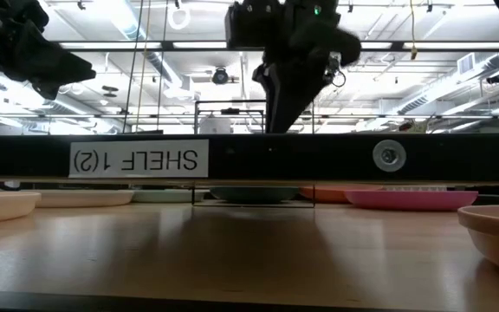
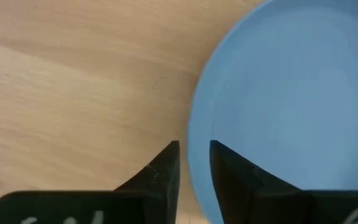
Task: Place and stack plates onto a shelf
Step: Stack the pink plate on top of the blue plate on the shelf
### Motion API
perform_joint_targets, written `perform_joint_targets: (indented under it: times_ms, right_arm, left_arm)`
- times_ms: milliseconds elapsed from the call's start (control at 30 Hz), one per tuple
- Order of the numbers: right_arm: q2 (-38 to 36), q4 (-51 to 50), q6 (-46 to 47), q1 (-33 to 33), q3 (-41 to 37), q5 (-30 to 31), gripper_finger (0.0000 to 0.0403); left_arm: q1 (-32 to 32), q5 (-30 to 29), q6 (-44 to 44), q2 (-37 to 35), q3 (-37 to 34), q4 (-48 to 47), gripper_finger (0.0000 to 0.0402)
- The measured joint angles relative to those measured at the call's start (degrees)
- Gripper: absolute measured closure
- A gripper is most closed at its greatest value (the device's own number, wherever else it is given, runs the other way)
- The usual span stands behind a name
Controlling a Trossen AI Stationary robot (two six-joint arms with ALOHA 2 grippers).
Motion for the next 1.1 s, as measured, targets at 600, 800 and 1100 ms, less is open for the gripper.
perform_joint_targets:
  times_ms: [600,800,1100]
  right_arm:
    - [-5.3,-22.2,27.0,7.0,-2.9,13.3,0.0285]
    - [-11.7,-17.5,34.5,8.2,-13.6,14.5,0.0285]
    - [-22.3,-3.6,37.8,4.6,-32.9,10.0,0.0285]
  left_arm:
    - [0.0,0.4,-0.6,0.0,0.0,-0.2,0.0299]
    - [0.0,0.4,-0.6,0.0,0.0,-0.2,0.0299]
    - [0.0,0.4,-0.5,0.0,0.0,-0.2,0.0299]
